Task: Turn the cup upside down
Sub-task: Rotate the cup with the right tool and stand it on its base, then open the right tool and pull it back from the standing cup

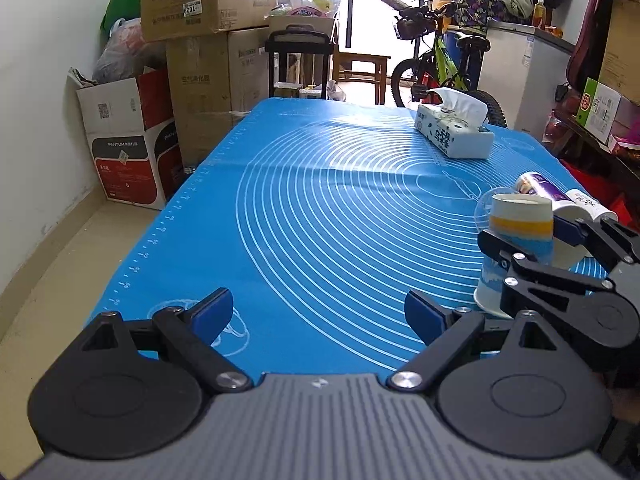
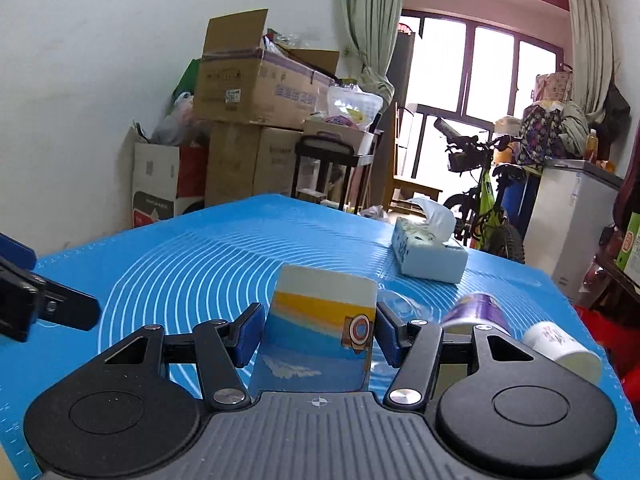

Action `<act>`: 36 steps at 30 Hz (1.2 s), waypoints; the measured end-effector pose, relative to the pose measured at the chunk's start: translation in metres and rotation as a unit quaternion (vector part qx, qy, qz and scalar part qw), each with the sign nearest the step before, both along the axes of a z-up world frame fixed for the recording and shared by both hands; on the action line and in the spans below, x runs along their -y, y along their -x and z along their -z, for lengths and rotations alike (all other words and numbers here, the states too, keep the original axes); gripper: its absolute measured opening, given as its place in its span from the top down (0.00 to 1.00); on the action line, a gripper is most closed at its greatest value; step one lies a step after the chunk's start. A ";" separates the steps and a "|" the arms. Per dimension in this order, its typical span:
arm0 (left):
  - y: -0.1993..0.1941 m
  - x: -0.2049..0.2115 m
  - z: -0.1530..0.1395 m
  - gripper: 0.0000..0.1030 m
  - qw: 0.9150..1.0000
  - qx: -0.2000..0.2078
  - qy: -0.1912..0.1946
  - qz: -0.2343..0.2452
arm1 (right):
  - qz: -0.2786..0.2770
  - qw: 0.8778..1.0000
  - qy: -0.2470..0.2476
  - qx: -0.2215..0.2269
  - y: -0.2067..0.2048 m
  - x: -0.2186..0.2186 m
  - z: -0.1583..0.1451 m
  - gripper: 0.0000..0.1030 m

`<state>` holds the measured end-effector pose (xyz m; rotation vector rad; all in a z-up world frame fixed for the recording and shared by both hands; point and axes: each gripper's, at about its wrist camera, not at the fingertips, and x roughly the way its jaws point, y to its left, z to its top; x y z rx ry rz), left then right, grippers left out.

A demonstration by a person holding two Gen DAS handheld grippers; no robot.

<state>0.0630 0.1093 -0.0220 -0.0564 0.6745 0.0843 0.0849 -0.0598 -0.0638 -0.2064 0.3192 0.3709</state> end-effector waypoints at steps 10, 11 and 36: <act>0.010 0.017 0.003 0.11 1.000 0.010 0.010 0.011 | -0.004 0.999 -0.013 -0.029 0.017 0.015 -0.003 0.32; 0.012 0.019 0.003 0.11 1.000 0.014 0.010 0.011 | -0.005 0.999 -0.014 -0.031 0.018 0.016 -0.004 0.28; 0.096 0.068 0.000 0.11 0.995 0.088 -0.023 0.047 | 0.061 0.995 -0.054 -0.064 0.142 0.103 -0.027 0.08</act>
